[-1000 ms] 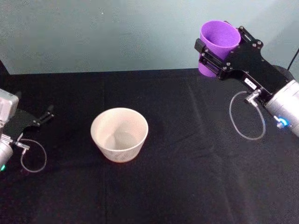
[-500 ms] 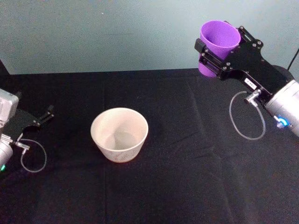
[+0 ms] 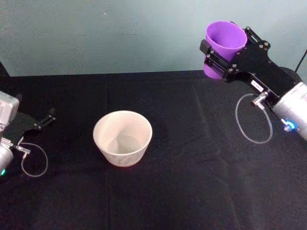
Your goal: Pick up the cup and pour the mung beans from the cup into the bowl.
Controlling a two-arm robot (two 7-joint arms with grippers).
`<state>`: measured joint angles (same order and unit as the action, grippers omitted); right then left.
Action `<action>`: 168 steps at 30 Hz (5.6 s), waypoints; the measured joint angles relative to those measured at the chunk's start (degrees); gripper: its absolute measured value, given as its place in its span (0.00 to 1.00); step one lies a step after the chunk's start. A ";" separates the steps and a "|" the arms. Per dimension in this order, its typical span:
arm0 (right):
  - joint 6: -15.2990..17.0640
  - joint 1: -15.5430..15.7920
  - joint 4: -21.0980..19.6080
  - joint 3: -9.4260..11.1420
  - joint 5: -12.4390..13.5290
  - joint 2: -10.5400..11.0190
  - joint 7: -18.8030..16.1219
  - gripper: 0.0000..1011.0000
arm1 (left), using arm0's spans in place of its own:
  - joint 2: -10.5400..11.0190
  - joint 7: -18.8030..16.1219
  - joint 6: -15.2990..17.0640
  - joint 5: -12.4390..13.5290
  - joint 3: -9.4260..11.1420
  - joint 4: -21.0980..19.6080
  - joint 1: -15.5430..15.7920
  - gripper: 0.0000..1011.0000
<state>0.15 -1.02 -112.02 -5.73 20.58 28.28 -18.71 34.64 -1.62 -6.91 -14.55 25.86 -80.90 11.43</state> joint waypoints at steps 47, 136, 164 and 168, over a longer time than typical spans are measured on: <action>0.00 0.00 0.00 0.00 0.00 0.00 0.00 0.74 | 0.00 0.00 0.00 0.00 0.00 0.00 0.00 0.99; -0.47 -8.23 8.05 -6.93 0.68 -2.15 -3.90 0.74 | 0.00 0.00 0.00 0.00 0.00 0.00 0.00 0.99; -7.25 -20.33 28.65 -17.69 -9.67 -6.25 -6.63 0.74 | 0.00 0.00 0.00 0.00 0.00 0.00 0.00 0.99; -9.54 -20.85 29.34 -19.56 -16.18 -5.49 -4.87 0.74 | 0.00 0.00 0.00 0.00 0.00 0.00 0.00 0.99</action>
<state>-9.39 -21.87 -82.68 -25.29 4.40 22.79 -23.58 34.64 -1.62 -6.91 -14.55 25.86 -80.90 11.43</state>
